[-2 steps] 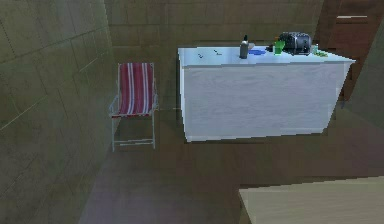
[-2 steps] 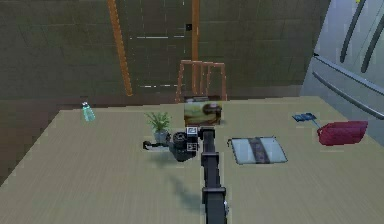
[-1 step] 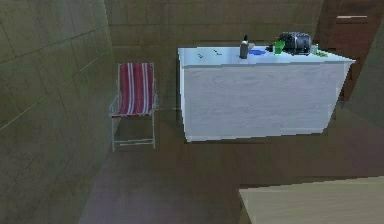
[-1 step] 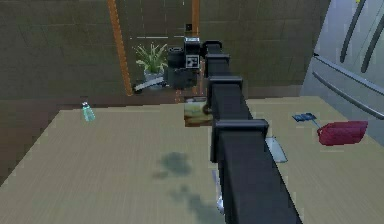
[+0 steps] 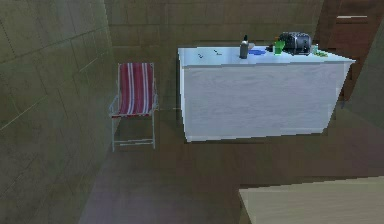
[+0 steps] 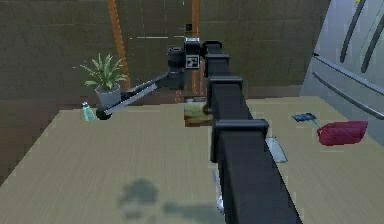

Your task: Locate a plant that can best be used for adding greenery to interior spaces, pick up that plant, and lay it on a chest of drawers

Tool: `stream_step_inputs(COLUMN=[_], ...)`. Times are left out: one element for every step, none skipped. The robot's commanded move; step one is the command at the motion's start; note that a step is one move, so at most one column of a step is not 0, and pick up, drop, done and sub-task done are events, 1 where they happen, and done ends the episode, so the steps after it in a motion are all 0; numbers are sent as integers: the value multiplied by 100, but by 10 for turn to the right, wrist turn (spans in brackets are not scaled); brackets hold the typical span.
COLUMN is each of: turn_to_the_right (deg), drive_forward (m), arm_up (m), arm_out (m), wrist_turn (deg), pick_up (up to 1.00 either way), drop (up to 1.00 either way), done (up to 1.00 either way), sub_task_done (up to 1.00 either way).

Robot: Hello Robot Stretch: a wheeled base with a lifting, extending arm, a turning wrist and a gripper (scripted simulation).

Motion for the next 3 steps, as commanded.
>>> stream_step_inputs(turn_to_the_right=[0, 0, 0], drive_forward=[0, 0, 0], arm_up=[0, 0, 0], arm_out=[0, 0, -36], wrist_turn=[-450, -60, 0], pick_up=[0, 0, 0], drop=[0, 0, 0], done=[0, 0, 0], sub_task_done=[0, 0, 0])
